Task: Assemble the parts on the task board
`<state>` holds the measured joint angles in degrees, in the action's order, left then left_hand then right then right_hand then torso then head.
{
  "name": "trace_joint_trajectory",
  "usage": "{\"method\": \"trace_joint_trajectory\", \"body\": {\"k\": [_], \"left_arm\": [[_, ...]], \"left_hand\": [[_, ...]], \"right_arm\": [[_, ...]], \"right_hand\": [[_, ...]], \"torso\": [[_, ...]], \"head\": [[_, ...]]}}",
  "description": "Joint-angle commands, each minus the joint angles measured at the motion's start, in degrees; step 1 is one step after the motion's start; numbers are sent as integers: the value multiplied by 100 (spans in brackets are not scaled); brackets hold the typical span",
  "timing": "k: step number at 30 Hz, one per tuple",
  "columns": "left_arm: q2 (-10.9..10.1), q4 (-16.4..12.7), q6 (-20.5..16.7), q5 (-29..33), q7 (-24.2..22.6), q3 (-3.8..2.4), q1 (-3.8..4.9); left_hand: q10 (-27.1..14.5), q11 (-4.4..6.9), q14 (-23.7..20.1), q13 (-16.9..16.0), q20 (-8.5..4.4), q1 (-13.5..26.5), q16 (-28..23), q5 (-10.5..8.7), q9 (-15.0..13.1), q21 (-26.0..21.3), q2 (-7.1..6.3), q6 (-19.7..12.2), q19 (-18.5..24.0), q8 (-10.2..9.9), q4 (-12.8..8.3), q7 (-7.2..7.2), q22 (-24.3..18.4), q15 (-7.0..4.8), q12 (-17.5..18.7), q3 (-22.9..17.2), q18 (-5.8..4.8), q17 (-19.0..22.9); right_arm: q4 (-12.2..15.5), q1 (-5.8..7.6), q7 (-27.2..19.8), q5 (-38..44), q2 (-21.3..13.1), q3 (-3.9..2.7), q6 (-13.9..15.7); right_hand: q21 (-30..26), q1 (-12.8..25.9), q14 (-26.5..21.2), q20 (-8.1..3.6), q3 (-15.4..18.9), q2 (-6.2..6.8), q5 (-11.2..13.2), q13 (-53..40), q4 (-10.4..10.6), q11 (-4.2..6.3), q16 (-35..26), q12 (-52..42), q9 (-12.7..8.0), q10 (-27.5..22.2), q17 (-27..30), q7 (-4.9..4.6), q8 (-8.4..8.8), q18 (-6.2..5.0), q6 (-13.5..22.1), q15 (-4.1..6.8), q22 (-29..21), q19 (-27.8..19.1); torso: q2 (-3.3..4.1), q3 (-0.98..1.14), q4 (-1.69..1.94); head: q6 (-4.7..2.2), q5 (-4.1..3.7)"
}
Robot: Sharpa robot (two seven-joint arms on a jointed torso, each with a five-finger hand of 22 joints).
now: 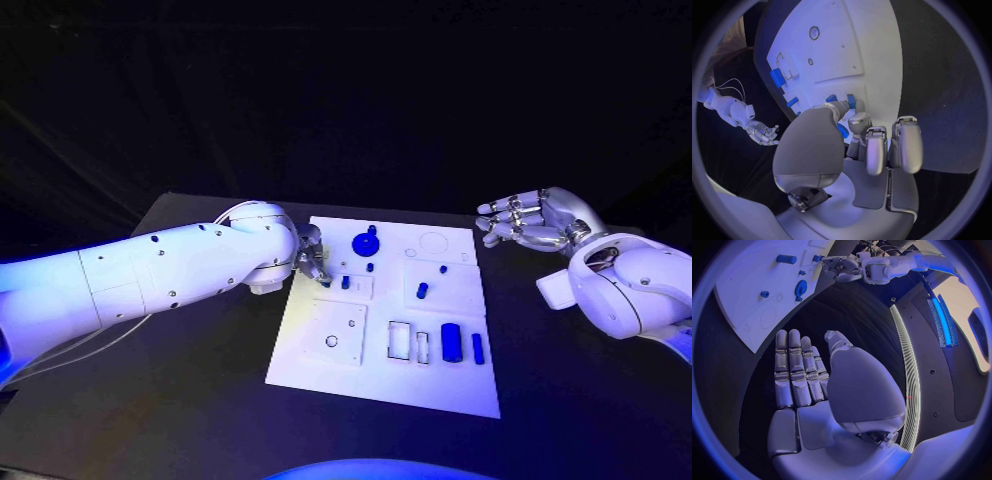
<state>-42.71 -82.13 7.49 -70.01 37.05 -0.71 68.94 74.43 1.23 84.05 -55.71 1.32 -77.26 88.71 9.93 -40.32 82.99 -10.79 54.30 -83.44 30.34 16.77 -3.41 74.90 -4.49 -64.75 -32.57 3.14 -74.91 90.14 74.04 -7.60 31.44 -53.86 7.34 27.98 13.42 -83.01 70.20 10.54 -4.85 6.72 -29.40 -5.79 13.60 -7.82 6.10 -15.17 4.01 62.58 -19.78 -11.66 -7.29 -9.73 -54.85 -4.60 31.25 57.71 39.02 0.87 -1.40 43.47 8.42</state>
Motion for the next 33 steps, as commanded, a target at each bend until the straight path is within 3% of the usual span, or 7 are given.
{"method": "trace_joint_trajectory", "body": {"k": [1, 10, 14, 21, 33], "left_arm": [[9, -27, 185, -3, 21, 12, -22], [27, -21, 199, 31, 14, 13, -27], [40, -3, 187, 56, 12, 13, -27], [51, 25, 161, 68, 19, 14, -27], [98, 100, 90, 65, 31, 14, -27]], "left_hand": [[44, 5, 555, -6, -1, 34, 19, 14, -16, 20, 4, 51, -20, 24, -893, 36, 245, -9, 1, -928, -30, -1394], [66, 21, 555, -10, -2, 146, 19, 4, -39, 19, -37, 49, -19, 63, -851, 57, 246, -16, -11, -920, -30, -1394], [102, 60, 556, -31, -12, 359, 20, -11, -64, 19, -112, 53, -21, 112, -726, 123, 251, -46, -44, -773, -30, -1395], [142, 114, 557, -106, -52, 836, 24, -25, -47, 29, -185, 177, -39, 164, -281, 197, 280, -93, -134, -237, -36, -1400], [156, 134, 559, -158, -82, 862, 27, -18, -14, 40, -133, 224, -57, 163, -117, 212, 308, -114, -187, 110, -42, -1403]], "right_arm": [[11, -6, -44, 7, 5, 0, -92], [15, -7, -41, 5, -1, 0, -91], [15, -7, -39, 5, -7, 0, -88], [20, -7, -36, 5, -17, 0, -80], [32, -7, -33, 5, -29, 0, -72]], "right_hand": [[-25, 71, -36, 33, -26, 3, -34, 9, 2, 5, -26, -31, 8, -36, 9, -8, -23, -65, 34, -14, -9, -10], [-25, 71, -36, 33, -26, 3, -34, 9, 2, 5, -26, -31, 8, -36, 9, -8, -23, -65, 34, -14, -9, -10], [-25, 71, -36, 33, -26, 3, -34, 9, 2, 5, -26, -31, 8, -36, 9, -8, -23, -65, 34, -14, -9, -10], [-25, 71, -36, 33, -26, 3, -34, 9, 2, 5, -26, -31, 8, -36, 9, -8, -23, -65, 34, -14, -9, -10], [-30, 83, -37, 35, -25, 6, -40, 12, 4, 4, -30, -33, 8, -40, 12, -9, -24, -65, 38, -16, -16, -8]], "torso": [[-1, 4, -9], [2, 3, -7], [3, 3, -3], [6, 2, -9], [6, 1, -7]], "head": [[2, 5], [-9, -3], [-17, -16], [-16, -34], [-2, -48]]}}
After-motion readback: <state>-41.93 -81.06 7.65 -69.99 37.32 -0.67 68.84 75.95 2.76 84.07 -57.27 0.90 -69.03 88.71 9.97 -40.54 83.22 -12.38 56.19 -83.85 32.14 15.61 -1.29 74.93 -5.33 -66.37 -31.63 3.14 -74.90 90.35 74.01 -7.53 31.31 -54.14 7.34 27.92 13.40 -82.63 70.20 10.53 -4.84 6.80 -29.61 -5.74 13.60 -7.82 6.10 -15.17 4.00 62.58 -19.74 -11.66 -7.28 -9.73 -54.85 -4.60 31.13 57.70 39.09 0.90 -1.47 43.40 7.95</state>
